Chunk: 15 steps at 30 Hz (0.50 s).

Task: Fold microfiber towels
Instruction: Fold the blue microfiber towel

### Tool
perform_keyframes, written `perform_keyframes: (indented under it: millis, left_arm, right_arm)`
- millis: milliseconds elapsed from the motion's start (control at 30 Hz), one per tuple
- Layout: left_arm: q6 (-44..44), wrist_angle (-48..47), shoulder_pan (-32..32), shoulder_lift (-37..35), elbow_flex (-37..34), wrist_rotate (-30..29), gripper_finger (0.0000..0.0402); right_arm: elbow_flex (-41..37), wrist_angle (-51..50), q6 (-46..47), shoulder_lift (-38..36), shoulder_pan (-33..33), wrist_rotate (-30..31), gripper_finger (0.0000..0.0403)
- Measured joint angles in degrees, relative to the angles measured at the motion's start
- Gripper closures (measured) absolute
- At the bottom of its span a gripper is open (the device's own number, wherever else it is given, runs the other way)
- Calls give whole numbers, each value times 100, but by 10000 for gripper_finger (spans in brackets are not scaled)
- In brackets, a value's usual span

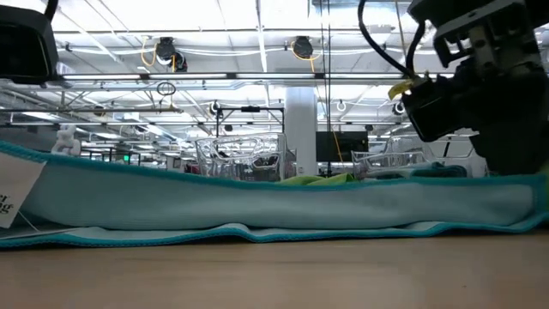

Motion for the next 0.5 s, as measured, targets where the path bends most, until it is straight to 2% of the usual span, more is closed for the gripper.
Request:
perform_keyframes:
  millis: [200, 500]
  left_arm:
    - [-37, 163, -121, 0, 2, 10, 366]
    - [-341, 831, -132, -82, 109, 695, 367]
  right_arm:
    - [0, 34, 80, 0, 260, -20, 376]
    - [-1, 261, 444, -49, 600, -53, 376]
